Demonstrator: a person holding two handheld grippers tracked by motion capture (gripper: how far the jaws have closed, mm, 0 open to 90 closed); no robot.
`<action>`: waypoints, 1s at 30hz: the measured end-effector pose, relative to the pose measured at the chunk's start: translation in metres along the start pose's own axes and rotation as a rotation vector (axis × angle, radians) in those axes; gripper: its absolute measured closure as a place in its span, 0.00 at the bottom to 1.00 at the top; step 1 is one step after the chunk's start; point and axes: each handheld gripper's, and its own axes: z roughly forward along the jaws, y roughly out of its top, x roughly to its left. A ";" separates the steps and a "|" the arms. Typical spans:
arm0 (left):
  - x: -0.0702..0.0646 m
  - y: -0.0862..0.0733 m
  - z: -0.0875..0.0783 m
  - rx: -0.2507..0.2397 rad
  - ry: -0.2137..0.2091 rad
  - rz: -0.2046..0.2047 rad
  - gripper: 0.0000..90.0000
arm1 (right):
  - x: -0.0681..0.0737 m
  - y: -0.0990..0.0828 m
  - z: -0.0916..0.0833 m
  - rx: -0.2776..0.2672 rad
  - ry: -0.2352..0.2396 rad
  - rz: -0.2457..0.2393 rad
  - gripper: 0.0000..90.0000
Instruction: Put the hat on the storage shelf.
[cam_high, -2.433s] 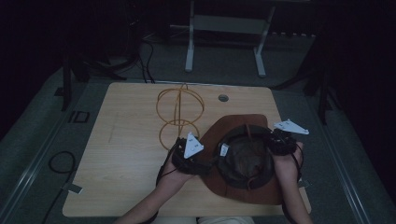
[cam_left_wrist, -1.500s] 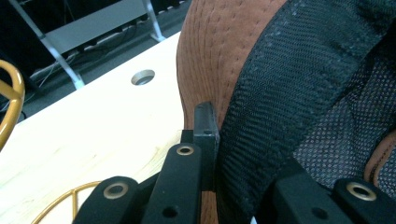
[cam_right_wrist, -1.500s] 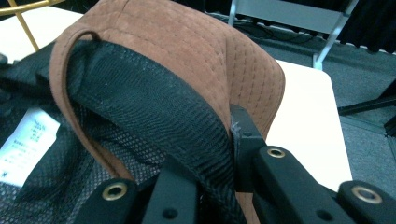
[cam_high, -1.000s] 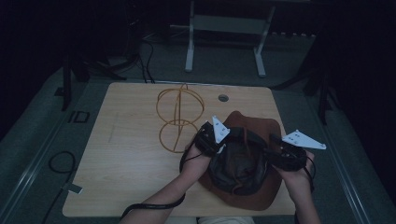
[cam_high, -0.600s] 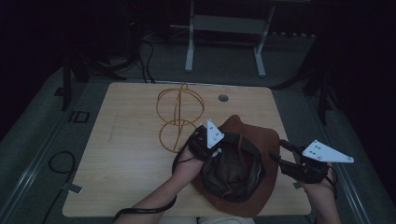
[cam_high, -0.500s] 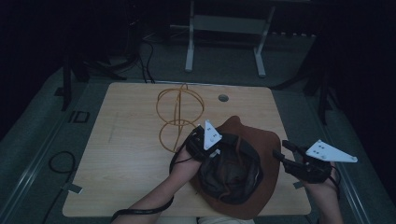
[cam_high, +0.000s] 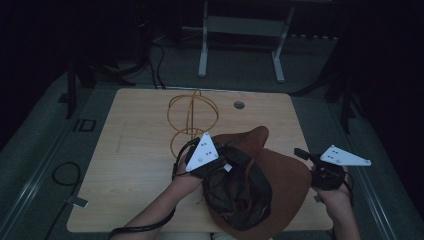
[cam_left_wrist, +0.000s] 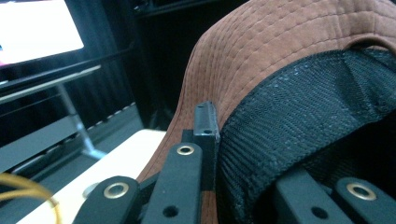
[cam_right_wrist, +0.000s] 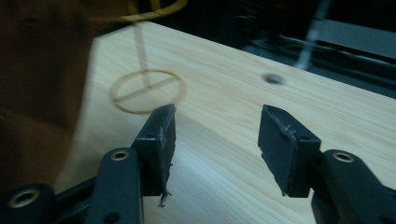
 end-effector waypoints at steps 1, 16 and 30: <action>-0.002 0.001 0.001 -0.004 -0.001 0.006 0.95 | 0.005 0.004 0.008 -0.020 0.051 0.007 0.49; -0.009 0.003 0.017 -0.050 -0.039 -0.050 0.95 | 0.030 0.026 0.037 -0.142 0.370 0.021 0.46; -0.020 0.004 0.026 -0.027 -0.040 -0.011 0.95 | 0.044 0.031 0.054 -0.136 0.476 -0.039 0.87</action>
